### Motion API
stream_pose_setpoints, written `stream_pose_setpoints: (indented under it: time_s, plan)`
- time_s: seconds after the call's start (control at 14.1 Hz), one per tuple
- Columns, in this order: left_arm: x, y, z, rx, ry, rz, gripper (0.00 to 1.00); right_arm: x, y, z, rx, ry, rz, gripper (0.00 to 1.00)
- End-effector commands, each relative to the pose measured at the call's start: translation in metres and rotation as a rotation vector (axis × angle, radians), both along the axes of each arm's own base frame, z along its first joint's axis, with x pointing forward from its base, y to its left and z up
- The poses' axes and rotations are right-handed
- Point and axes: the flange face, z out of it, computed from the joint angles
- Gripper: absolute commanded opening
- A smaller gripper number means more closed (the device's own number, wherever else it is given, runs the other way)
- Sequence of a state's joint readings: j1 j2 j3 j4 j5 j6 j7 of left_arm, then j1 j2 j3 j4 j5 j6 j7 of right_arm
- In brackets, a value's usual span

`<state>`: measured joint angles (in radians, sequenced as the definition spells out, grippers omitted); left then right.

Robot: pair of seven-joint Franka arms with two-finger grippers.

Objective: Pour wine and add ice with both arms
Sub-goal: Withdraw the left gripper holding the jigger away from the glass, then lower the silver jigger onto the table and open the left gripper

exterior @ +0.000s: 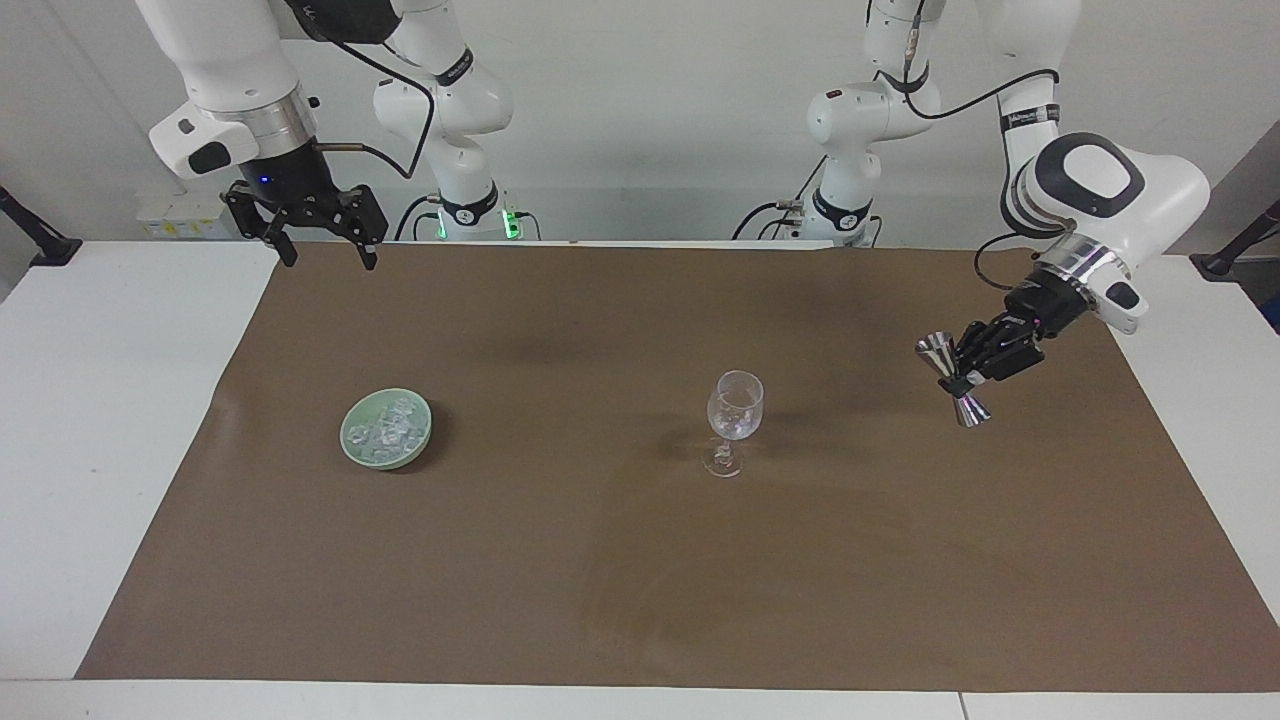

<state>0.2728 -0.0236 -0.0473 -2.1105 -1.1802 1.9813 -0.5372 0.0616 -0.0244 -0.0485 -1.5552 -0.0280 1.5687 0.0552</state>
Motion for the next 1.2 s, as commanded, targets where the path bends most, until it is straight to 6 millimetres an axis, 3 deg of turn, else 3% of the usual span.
stream_pose_setpoints:
  time_s: [0.0, 0.42, 0.64, 0.85, 1.13]
  plan:
    - [-0.003, 0.019, -0.022, -0.112, 0.136, 0.014, 0.00, -0.007, 0.001, 0.001, 0.008, 0.009, -0.013, 1.00]
    - [0.034, 0.081, -0.097, -0.360, 0.437, 0.013, 0.00, -0.007, 0.001, 0.001, 0.008, 0.009, -0.013, 1.00]
    - [0.036, 0.091, -0.135, -0.414, 0.507, 0.006, 0.00, -0.007, 0.001, 0.001, 0.008, 0.009, -0.013, 1.00]
    - [0.033, 0.087, -0.175, -0.470, 0.581, -0.025, 0.00, -0.007, 0.001, 0.001, 0.008, 0.009, -0.013, 1.00]
    - [0.032, 0.087, -0.198, -0.496, 0.613, -0.039, 0.00, -0.007, 0.001, 0.001, 0.008, 0.009, -0.013, 1.00]
